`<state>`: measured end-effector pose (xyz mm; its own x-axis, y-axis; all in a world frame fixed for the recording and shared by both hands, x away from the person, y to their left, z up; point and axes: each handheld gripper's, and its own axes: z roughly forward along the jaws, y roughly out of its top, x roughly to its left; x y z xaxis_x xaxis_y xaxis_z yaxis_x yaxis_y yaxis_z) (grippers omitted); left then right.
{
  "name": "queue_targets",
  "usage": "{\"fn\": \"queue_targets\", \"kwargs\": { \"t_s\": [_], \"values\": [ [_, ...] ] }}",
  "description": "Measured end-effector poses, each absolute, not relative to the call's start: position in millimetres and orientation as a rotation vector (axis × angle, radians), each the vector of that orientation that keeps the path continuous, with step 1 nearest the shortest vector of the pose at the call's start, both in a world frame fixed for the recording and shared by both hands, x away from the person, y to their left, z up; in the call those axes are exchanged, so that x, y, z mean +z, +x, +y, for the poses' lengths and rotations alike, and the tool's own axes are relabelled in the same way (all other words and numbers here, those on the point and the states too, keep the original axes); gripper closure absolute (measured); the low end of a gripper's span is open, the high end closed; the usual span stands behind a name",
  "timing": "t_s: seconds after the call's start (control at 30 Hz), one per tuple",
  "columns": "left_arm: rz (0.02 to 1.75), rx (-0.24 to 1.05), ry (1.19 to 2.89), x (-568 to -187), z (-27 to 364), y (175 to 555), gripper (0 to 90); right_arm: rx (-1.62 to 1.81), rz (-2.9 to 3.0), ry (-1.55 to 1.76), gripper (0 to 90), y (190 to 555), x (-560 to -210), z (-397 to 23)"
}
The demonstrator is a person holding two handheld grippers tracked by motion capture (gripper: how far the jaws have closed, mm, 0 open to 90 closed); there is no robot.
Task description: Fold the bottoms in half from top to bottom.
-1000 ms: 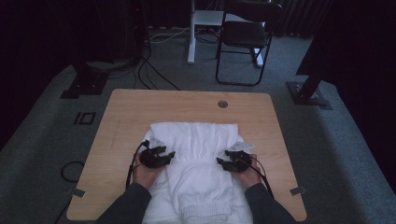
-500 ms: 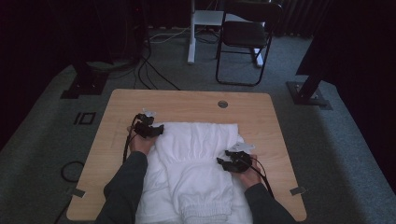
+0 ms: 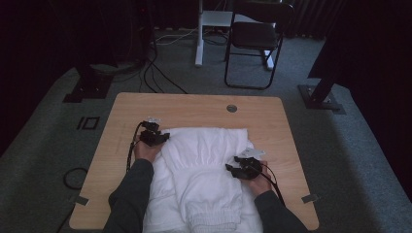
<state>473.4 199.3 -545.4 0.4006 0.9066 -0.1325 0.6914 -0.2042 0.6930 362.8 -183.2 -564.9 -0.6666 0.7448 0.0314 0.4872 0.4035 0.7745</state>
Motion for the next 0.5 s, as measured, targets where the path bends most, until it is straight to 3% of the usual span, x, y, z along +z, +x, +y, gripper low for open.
{"fn": "queue_targets", "kwargs": {
  "t_s": [0.1,0.2,0.27,0.33,0.5],
  "values": [
    [1.352,0.396,1.979,-545.0,198.2,473.4,74.3,1.124,2.375,1.085,46.6,365.7,-561.7,-183.3],
    [1.345,0.403,1.988,-544.8,197.5,473.0,75.4,1.144,2.359,1.132,66.1,373.3,-548.2,-190.9],
    [1.344,0.401,1.986,-545.0,197.8,473.0,75.4,1.132,2.292,1.161,68.8,381.7,-535.8,-198.6],
    [1.345,0.393,1.980,-545.4,198.8,473.2,75.3,1.128,2.238,1.199,65.8,395.8,-525.4,-207.3],
    [1.345,0.387,1.967,-546.3,199.9,472.9,75.2,1.163,2.170,1.376,40.8,445.3,-522.1,-225.6]
  ]
}}
